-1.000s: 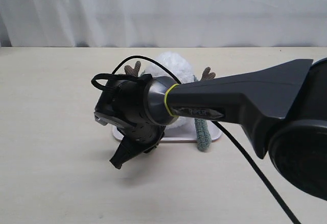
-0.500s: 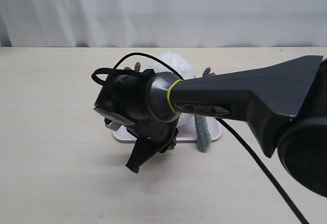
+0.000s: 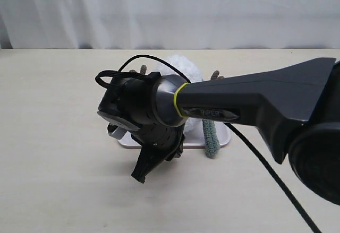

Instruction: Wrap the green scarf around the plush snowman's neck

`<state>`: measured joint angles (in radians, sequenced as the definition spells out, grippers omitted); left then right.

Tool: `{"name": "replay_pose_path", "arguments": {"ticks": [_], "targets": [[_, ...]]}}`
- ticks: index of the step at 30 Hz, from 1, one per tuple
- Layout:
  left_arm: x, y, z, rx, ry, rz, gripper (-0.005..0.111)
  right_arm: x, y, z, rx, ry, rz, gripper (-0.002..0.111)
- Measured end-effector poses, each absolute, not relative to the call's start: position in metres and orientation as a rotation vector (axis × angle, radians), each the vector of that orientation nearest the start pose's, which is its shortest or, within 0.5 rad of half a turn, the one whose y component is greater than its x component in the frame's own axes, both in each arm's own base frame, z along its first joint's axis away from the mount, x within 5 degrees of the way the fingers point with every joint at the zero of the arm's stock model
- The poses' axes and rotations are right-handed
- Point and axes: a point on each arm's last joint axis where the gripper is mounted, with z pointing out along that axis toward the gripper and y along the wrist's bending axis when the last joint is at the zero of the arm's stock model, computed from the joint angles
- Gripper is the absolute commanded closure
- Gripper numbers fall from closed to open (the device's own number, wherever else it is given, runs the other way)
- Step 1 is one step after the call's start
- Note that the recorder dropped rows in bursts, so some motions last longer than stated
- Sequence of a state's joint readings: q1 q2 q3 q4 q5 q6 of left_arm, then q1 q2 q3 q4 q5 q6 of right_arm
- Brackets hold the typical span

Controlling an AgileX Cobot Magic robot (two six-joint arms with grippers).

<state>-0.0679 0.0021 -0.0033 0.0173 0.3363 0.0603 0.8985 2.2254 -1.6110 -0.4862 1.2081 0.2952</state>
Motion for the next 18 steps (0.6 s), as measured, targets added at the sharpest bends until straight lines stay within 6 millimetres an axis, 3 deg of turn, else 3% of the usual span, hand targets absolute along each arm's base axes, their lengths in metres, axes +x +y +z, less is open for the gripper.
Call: {"name": "replay_pose_path", "arguments": {"ticks": [3, 9, 18], "targets": [[0.054, -0.003, 0.184, 0.127, 1.814, 0.011, 0.107, 0.291, 0.305, 0.135, -1.184, 2.726, -0.657, 0.093], [0.054, -0.003, 0.184, 0.127, 1.814, 0.011, 0.107, 0.289, 0.305, 0.146, -1.16, 2.736, -0.606, 0.064], [0.054, -0.003, 0.184, 0.127, 1.814, 0.011, 0.107, 0.282, 0.307, 0.165, -1.11, 2.775, -0.485, 0.061]]}}
